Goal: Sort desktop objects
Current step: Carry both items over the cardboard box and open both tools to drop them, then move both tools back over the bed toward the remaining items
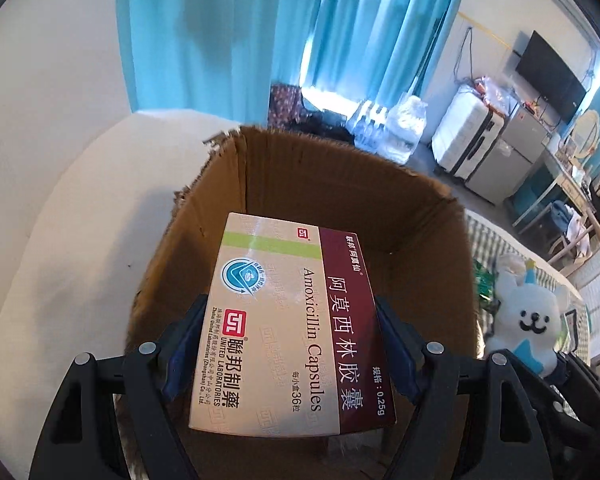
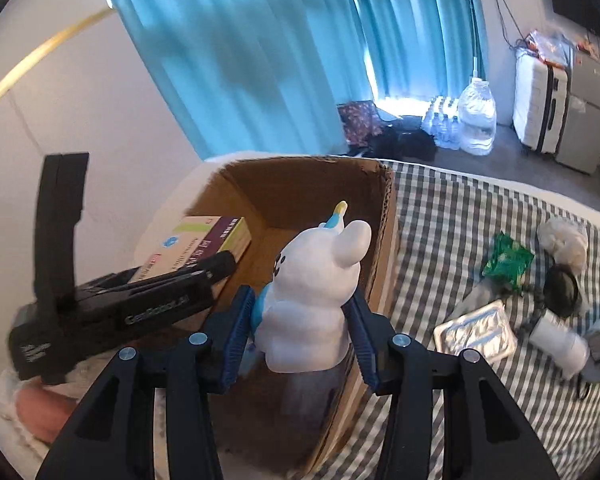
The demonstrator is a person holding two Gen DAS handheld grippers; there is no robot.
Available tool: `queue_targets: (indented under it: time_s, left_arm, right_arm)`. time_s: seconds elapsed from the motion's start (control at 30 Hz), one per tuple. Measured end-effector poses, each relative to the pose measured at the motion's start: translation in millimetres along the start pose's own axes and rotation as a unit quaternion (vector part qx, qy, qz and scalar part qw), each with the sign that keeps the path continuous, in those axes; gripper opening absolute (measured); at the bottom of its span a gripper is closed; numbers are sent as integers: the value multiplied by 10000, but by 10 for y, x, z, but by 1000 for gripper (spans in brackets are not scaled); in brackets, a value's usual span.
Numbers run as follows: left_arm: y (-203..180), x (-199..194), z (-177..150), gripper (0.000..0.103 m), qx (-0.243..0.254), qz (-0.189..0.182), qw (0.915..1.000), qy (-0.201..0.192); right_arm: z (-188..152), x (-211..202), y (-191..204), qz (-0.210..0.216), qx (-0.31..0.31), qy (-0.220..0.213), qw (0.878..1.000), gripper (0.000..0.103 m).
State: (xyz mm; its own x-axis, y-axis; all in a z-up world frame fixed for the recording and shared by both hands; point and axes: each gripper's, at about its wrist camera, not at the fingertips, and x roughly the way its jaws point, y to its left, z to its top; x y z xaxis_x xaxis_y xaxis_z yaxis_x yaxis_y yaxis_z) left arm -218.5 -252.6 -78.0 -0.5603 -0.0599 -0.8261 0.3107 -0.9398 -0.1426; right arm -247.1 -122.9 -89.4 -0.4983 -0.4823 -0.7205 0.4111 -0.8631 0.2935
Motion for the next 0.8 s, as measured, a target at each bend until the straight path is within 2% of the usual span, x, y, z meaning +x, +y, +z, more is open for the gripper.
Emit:
queue_targets:
  time_s: [0.13,0.17,0.2,0.23,0.27,0.33,0.4,0.5,0.8]
  left_arm:
    - [-22,172,43,82,119,181,9997,88]
    - [-27,197,52,85,167,203,9996,117]
    - [-21,219,58,97,155,339,9992,136]
    - [-8,231,63,103,97,503,9986,134]
    - [6,237,65,103,44,578,9982,142]
    - [28,246,48,103,-29,440,9987,254]
    - [40,214,29,103,-91,367,9988,296]
    - [20,105,4,103,-91,358,9991,230]
    - [-258,-531,-66,103,45,114,9999,-117]
  right_arm:
    - [71,284,-60,153,138,108,9997,47]
    - [83,315,-48,152,125,98,9998,59]
    - [86,326,-64,90,159,45,9998,66]
    - [107,334,-102,-77,242,-14,9997,82]
    - [104,308,-149,-175,389,-73,9991,86]
    - [85,241,-276,159,762,-147,9969,86]
    - [62,149,-394,247,1025,-183,9943,86]
    - [-4,-40,-473,-19,998,-291,9946,86]
    - [-297,-802,-709,-320,1306,-589,9892,86]
